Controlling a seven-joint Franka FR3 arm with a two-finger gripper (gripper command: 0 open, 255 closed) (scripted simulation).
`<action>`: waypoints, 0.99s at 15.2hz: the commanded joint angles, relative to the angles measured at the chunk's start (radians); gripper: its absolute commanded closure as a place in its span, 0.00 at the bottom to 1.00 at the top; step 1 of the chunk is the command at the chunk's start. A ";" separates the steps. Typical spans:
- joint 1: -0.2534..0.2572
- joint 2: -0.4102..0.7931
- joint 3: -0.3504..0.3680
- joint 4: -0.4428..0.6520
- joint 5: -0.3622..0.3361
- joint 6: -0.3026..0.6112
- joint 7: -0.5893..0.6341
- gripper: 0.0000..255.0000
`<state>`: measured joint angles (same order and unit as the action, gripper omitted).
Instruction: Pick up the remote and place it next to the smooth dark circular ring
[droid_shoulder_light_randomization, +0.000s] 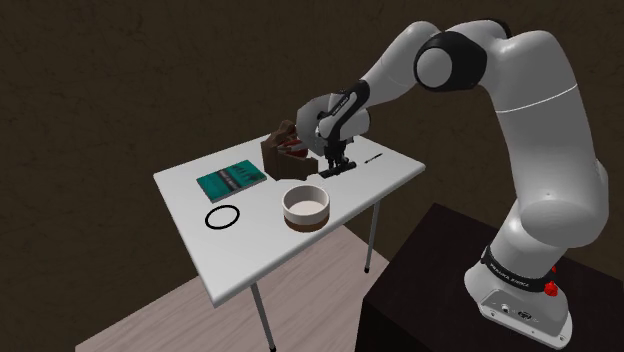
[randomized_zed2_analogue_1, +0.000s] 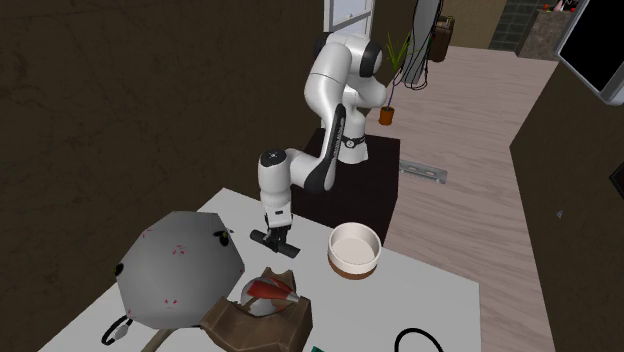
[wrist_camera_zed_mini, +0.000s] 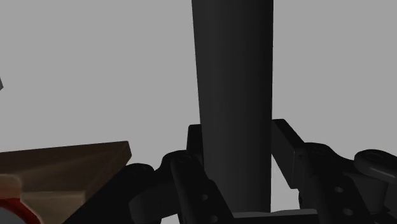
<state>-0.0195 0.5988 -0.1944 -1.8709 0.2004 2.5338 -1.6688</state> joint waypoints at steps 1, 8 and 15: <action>0.005 -0.019 -0.005 0.000 -0.006 -0.019 0.006 1.00; 0.034 -0.081 -0.017 -0.014 -0.027 -0.066 0.040 1.00; 0.169 -0.113 -0.005 -0.064 -0.060 -0.044 0.206 1.00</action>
<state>0.1275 0.4926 -0.2015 -1.9189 0.1451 2.4797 -1.4912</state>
